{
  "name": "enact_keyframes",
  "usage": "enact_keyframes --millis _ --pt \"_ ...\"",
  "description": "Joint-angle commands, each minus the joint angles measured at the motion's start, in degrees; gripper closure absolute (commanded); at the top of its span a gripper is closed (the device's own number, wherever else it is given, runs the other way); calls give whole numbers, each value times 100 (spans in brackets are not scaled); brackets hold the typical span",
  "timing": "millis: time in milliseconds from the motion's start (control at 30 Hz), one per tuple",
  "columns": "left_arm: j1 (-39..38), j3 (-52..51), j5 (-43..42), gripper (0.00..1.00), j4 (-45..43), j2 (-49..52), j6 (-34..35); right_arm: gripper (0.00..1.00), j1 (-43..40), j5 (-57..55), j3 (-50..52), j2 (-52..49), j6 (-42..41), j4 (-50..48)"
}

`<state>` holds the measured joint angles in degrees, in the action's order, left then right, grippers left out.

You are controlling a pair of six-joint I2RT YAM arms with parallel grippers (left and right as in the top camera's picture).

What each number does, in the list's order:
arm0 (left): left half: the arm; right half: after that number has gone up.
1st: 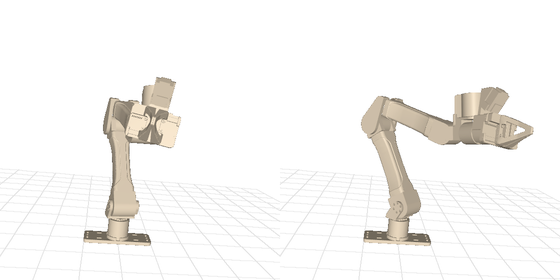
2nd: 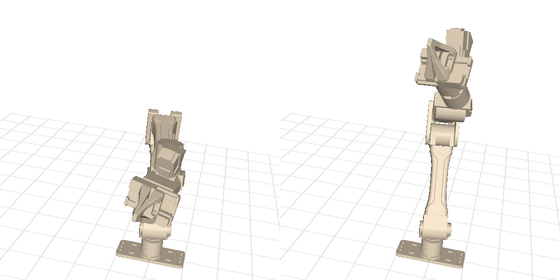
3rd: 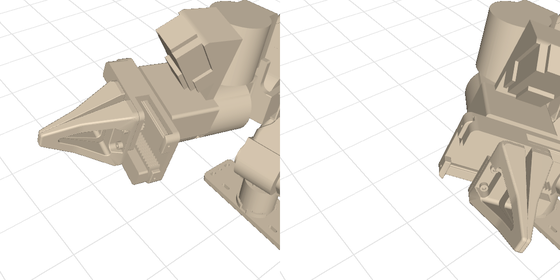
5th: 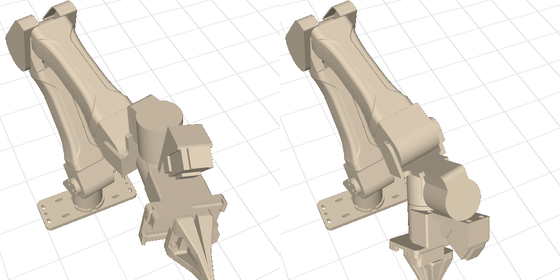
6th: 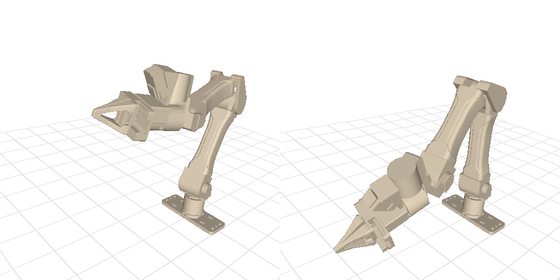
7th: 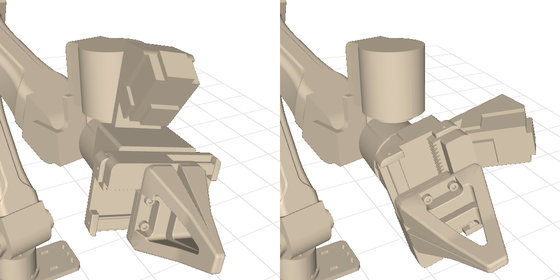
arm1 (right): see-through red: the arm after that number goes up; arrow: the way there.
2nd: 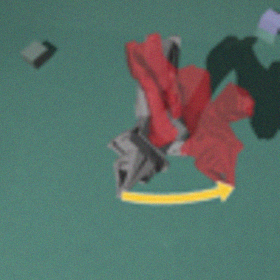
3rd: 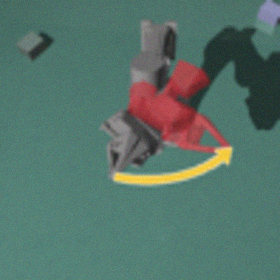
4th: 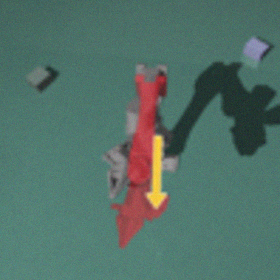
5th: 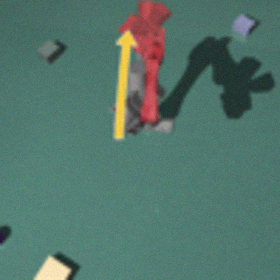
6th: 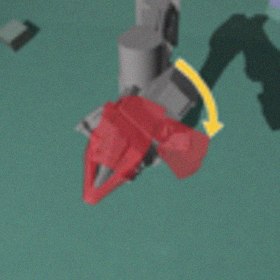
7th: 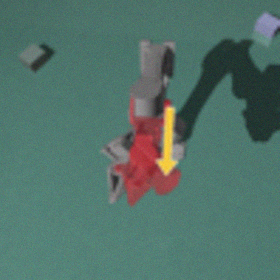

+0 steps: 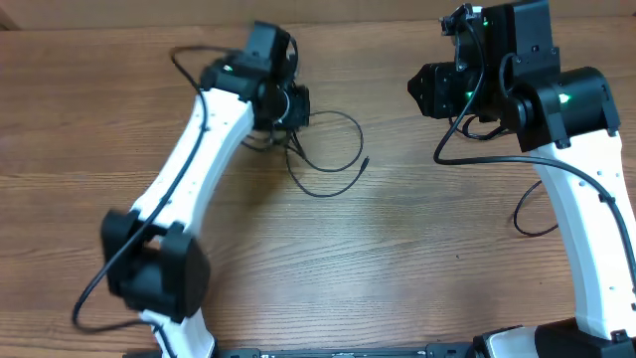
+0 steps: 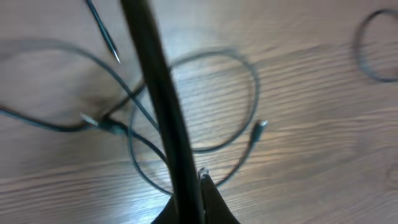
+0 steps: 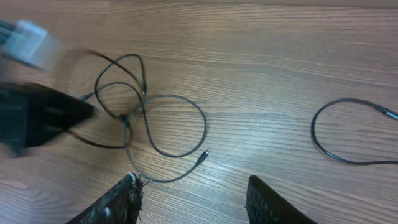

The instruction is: Untangle cables

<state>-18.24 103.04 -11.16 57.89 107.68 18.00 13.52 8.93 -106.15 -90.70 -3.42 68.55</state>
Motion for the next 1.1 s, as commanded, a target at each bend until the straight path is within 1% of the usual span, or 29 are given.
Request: enact_keyframes --millis 0,133,267,333,433,500,567,633,667,700,767,800,833,967,1033,1067 --pt "61 802 236 96 236 -970 -481 47 -22 -57 4 -70 2 2" --pt "63 1285 214 96 442 -1486 -586 46 -20 -50 4 -249 0 83" --pt "66 1504 258 96 345 -1908 -767 47 -15 66 4 -487 2 164" --pt "63 1506 507 96 291 -2070 -890 47 -2 238 4 -610 4 166" --pt "63 1506 1172 96 420 -2177 -883 47 -4 629 4 -782 46 168" --pt "63 1499 772 96 544 -2170 -850 47 -2 780 4 -885 44 168" --pt "63 1491 295 96 595 -2131 -1023 47 -2 791 4 -949 44 168" --pt "63 1484 197 96 590 -2087 -1016 47 -2 793 4 -981 44 181" --pt "66 1484 -7 96 542 -2065 -1008 47 0 796 4 -994 44 192" --pt "63 1478 -382 96 476 -2033 -1043 47 2 796 4 -994 44 208" --pt "63 1478 -1617 96 304 -1969 -1390 47 2 791 4 -994 44 227" --pt "63 1478 -2022 96 236 -1945 -1515 47 2 789 4 -994 44 232" --pt "63 1478 -2238 96 175 -1921 -1547 47 0 789 4 -994 44 236" --pt "70 1478 -2186 96 133 -1843 -1521 47 2 789 4 -994 44 260" --pt "70 1478 -1580 96 195 -1821 -1526 47 2 789 4 -994 44 260" --pt "70 1478 -990 96 254 -1818 -1523 47 2 791 4 -994 44 269"
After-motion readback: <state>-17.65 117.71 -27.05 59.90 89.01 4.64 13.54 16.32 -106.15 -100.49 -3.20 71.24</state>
